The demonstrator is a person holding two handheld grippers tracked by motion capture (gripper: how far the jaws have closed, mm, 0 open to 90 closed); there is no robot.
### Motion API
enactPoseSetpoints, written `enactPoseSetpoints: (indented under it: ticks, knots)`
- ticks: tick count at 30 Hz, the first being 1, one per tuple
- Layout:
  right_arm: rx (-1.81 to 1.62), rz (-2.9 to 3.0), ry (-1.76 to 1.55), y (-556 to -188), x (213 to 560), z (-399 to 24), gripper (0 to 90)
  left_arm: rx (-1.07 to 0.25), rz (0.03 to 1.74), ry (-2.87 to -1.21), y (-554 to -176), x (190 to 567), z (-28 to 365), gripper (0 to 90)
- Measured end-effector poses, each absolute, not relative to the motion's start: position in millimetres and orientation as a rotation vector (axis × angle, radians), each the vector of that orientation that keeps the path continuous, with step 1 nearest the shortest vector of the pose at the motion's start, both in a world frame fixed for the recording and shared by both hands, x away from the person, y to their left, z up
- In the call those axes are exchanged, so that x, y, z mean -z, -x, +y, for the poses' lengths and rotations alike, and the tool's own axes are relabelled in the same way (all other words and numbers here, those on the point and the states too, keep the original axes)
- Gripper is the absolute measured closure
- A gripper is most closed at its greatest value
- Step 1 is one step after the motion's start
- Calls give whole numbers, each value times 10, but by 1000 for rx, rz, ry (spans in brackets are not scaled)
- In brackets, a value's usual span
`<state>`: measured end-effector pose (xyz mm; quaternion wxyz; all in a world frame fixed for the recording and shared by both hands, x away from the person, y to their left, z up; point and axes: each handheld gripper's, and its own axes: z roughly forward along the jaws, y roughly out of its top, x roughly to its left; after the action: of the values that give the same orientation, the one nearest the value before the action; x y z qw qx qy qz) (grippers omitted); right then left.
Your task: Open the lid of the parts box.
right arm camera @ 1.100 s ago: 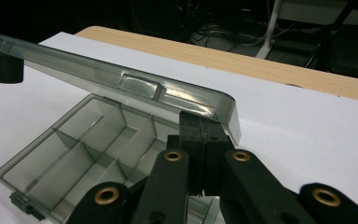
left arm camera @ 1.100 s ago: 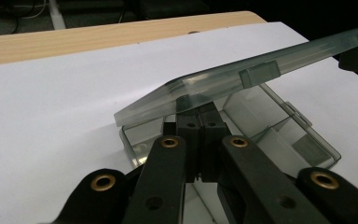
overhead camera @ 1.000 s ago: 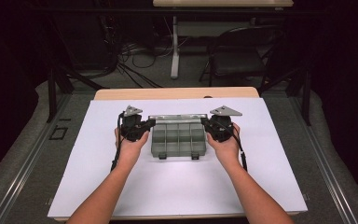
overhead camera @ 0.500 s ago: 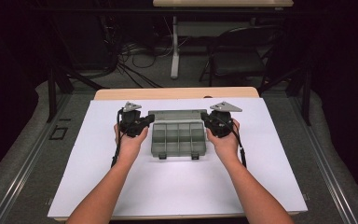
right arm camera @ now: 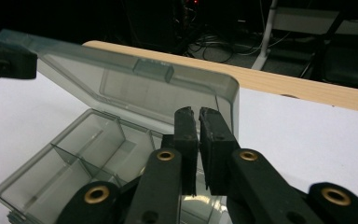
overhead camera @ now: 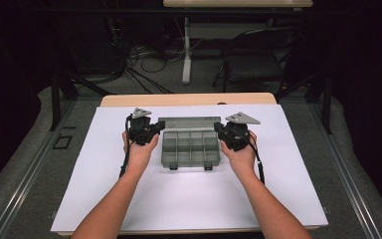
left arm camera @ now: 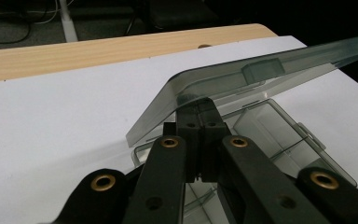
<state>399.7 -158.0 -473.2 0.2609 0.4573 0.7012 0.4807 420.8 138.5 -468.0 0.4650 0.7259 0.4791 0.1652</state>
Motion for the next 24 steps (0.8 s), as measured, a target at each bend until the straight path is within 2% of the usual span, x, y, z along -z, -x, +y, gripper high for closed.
enactPoseSetpoints:
  ticks: [6,14,24]
  knots:
    - [-1261,1873,-1228,-3944,4822,-1622,800,-410,1176,-1783,-4213,4677,1382,900]
    - [-1209,1856,-1275,-4059,4934,-1672,716,-412,1177,-1782,-4222,4662,1383,900]
    - [-1169,1870,-1326,-4238,5104,-1673,738,-416,1181,-1785,-4234,4656,1377,900]
